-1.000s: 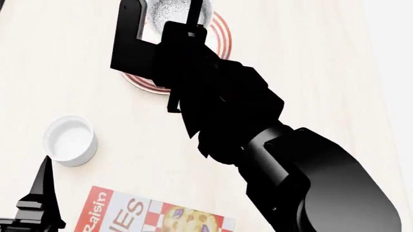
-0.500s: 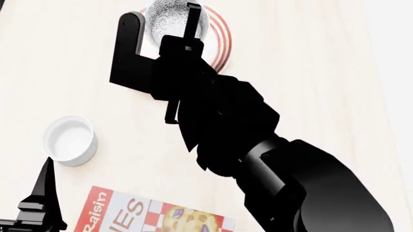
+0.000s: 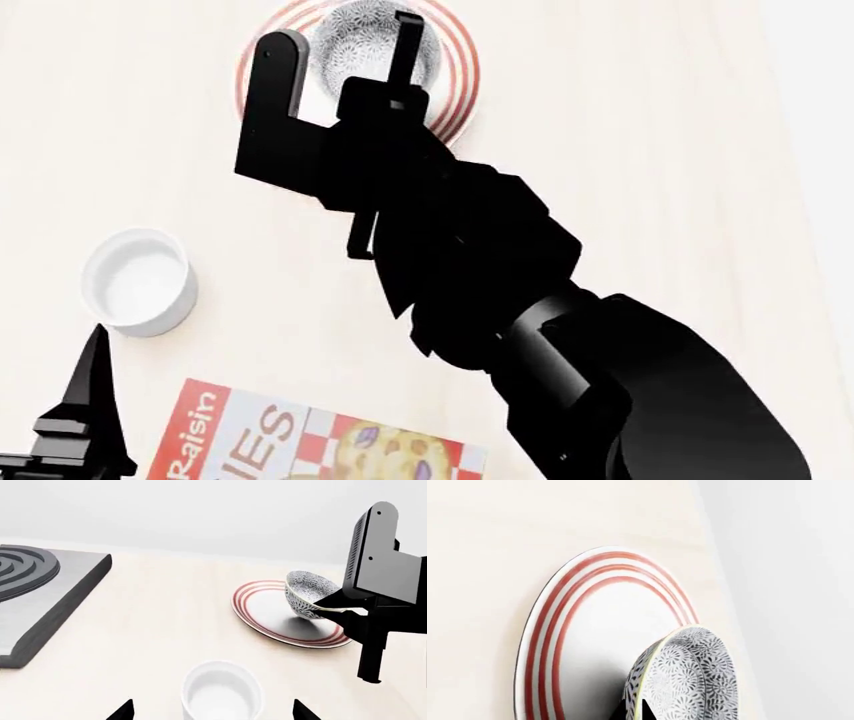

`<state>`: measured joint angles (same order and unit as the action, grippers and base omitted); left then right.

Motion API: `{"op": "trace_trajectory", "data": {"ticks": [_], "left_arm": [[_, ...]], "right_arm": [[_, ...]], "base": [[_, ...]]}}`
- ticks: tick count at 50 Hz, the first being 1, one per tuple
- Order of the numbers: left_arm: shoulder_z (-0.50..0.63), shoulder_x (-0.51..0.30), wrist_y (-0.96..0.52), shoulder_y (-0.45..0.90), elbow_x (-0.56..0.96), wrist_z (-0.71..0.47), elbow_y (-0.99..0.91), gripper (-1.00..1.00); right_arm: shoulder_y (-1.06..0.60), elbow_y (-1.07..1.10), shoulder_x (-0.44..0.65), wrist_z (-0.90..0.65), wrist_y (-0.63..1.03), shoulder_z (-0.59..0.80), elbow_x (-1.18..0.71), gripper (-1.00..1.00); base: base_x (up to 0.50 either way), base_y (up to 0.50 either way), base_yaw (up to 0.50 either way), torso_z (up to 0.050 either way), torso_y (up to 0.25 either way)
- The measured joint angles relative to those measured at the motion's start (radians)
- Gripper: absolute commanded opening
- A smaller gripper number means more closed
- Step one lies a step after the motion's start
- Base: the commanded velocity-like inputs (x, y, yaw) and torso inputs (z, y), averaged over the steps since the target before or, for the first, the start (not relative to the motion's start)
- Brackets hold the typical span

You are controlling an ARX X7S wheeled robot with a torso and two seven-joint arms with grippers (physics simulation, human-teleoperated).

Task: Pick the akita bowl on the cookies box and place it on the plate.

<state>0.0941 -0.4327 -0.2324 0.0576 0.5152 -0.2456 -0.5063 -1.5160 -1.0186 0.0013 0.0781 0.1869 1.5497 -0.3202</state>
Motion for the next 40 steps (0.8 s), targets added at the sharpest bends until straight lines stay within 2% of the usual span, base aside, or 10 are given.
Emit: {"op": "trace_trajectory", "data": {"ticks": [6,7,27,35,40], "left_arm": [[0.001,-0.001,0.0,-0.001,0.003,-0.001,0.0,1.0],[0.001,-0.001,-0.001,-0.001,0.003,-0.001,0.0,1.0],[0.004,-0.005,-0.005,0.0,0.01,-0.008,-0.009,1.0],[0.005,-0.008,-0.009,-0.001,0.012,-0.014,-0.017,1.0],[0.005,-0.01,-0.013,0.001,0.011,-0.02,-0.02,1.0]], "right_arm": [[0.0,-0.002,0.0,-0.004,0.001,0.0,0.001,-1.0],[-0.001,-0.002,0.0,-0.004,0.002,0.0,0.001,1.0],[-0.019,0.041,0.007,0.004,0.031,-0.001,0.026,1.0],[-0.037,0.238,0.091,-0.008,0.123,0.005,0.019,1.0],[-0.051,0.426,0.183,-0.03,0.193,0.003,0.005,1.0]], "base": [[0.0,0.0,0.0,0.0,0.0],[0.0,0.0,0.0,0.0,0.0],[0.0,0.0,0.0,0.0,0.0],[0.0,0.0,0.0,0.0,0.0],[0.0,0.0,0.0,0.0,0.0]]}}
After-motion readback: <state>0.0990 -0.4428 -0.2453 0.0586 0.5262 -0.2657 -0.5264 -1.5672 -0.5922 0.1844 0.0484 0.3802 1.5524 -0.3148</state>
